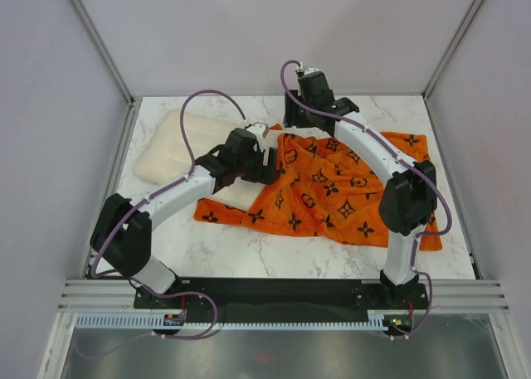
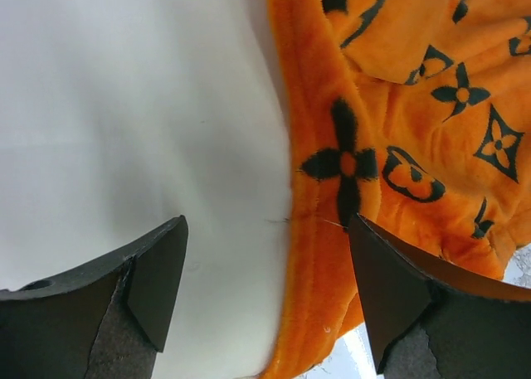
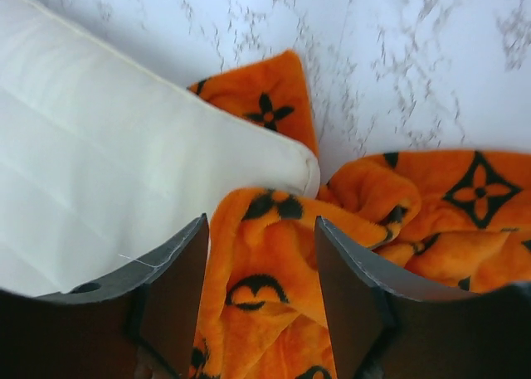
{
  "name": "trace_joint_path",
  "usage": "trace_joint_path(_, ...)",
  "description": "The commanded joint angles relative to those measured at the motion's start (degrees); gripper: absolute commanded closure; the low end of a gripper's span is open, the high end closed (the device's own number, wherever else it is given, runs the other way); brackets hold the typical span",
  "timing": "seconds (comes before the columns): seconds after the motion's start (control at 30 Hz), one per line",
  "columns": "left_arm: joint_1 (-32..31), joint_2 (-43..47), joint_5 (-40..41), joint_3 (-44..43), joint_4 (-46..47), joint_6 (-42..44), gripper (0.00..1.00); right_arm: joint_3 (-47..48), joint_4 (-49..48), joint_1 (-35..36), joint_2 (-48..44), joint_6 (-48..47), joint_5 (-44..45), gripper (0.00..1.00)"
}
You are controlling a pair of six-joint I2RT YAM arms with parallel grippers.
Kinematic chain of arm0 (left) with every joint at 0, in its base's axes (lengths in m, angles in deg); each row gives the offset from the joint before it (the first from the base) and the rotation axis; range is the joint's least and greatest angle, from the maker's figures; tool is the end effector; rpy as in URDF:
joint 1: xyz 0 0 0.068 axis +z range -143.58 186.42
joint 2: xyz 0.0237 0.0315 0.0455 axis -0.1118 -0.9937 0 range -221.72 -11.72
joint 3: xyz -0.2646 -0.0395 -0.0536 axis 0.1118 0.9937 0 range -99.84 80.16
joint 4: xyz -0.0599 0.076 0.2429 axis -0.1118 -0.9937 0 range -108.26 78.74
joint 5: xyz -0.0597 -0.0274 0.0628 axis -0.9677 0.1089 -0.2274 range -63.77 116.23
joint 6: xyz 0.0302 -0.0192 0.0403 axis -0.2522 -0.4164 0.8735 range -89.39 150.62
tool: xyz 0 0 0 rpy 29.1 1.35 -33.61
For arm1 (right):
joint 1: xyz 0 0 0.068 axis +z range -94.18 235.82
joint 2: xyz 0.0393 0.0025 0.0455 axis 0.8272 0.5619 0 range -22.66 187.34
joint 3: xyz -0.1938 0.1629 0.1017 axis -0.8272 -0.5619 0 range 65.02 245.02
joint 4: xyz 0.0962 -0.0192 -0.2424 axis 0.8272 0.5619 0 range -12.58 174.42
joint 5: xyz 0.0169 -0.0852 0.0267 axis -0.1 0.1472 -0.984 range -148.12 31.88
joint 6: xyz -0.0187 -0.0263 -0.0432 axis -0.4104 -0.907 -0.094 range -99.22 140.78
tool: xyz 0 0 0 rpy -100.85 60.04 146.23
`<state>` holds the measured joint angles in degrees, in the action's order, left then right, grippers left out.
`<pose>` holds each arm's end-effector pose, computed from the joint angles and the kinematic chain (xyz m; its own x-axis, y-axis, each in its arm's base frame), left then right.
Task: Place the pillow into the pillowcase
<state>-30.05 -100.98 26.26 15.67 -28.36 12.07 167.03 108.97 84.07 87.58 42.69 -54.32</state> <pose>0.2782 -0.2055 0.2563 -0.6978 0.1202 -0.7061 0.3925 0.8888 -0.2365 0.3945 0.2093 0.3156 -0.6823 0.0559 -0.7289 -0.1865 0.9508 0.2474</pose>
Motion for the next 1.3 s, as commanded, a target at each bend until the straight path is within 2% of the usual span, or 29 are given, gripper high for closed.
trace_joint_path(0.0, -0.62, -0.66, -4.16, 0.50, 4.27, 2.29, 0.14, 5.98, 4.21, 0.40, 2.96, -3.54, 4.90, 0.37)
trace_joint_path(0.07, -0.62, -1.36, -4.69, 0.94, 4.79, 2.20, 0.15, 8.10, 5.88, 0.58, 5.51, -4.42, 4.82, 0.33)
trace_joint_path(0.33, -0.62, -1.27, -5.39, 3.05, 6.73, 1.49, 0.16, 13.38, 8.35, 1.98, 12.71, -5.83, 3.85, 0.28)
trace_joint_path(0.4, -0.62, -1.97, -6.01, 2.97, 6.64, 1.41, 0.22, 14.43, 9.84, 2.42, 13.77, -5.74, 5.60, 0.29)
trace_joint_path(0.5, -0.62, -2.07, -5.57, 3.49, 6.56, 1.23, 0.32, 14.00, 11.16, 2.51, 14.48, -5.13, 11.66, 0.47)
trace_joint_path(0.53, -0.62, -1.80, -4.70, 3.93, 6.56, 0.97, 0.35, 13.74, 11.16, 2.25, 14.31, -4.43, 13.42, 0.65)
trace_joint_path(0.6, -0.62, -1.54, -3.64, 4.54, 6.73, 0.62, 0.43, 13.82, 11.08, 1.81, 14.39, -4.24, 14.93, 0.74)
trace_joint_path(0.63, -0.62, -1.45, -3.64, 4.98, 6.56, 0.44, 0.46, 14.17, 11.08, 1.72, 14.92, -4.07, 15.19, 0.84)
trace_joint_path(0.73, -0.62, -1.80, -3.55, 5.69, 6.47, 0.18, 0.53, 16.28, 11.43, 1.46, 16.23, -4.24, 17.39, 0.94)
trace_joint_path(0.77, -0.62, -2.24, -3.55, 5.86, 6.29, 0.18, 0.57, 17.41, 11.69, 1.37, 16.67, -4.33, 17.56, 0.97)
trace_joint_path(0.83, -0.62, -2.59, -3.28, 6.56, 6.29, 0.09, 0.59, 18.82, 11.52, 1.19, 18.16, -4.33, 17.57, 1.00)
trace_joint_path(0.87, -0.62, -2.77, -3.28, 6.83, 6.29, 0.09, 0.59, 20.57, 11.43, 1.11, 18.69, -4.33, 17.57, 1.00)
trace_joint_path(0.9, -0.62, -3.03, -2.76, 7.18, 6.55, -0.35, 0.63, 21.63, 11.43, 1.11, 19.31, -4.51, 16.96, 1.00)
trace_joint_path(1.03, -0.62, -4.00, -4.25, 7.88, 6.99, -0.61, 0.66, 26.99, 9.67, 1.11, 22.91, -4.78, 15.03, 1.00)
trace_joint_path(1.13, -0.62, -4.00, -6.79, 9.20, 8.75, -1.75, 0.67, 32.79, 9.41, 1.28, 25.37, -4.16, 9.86, 1.00)
trace_joint_path(1.27, -0.62, -4.00, -8.73, 10.17, 10.25, -2.64, 0.69, 31.94, 6.43, 2.51, 25.21, -3.37, 1.87, 1.00)
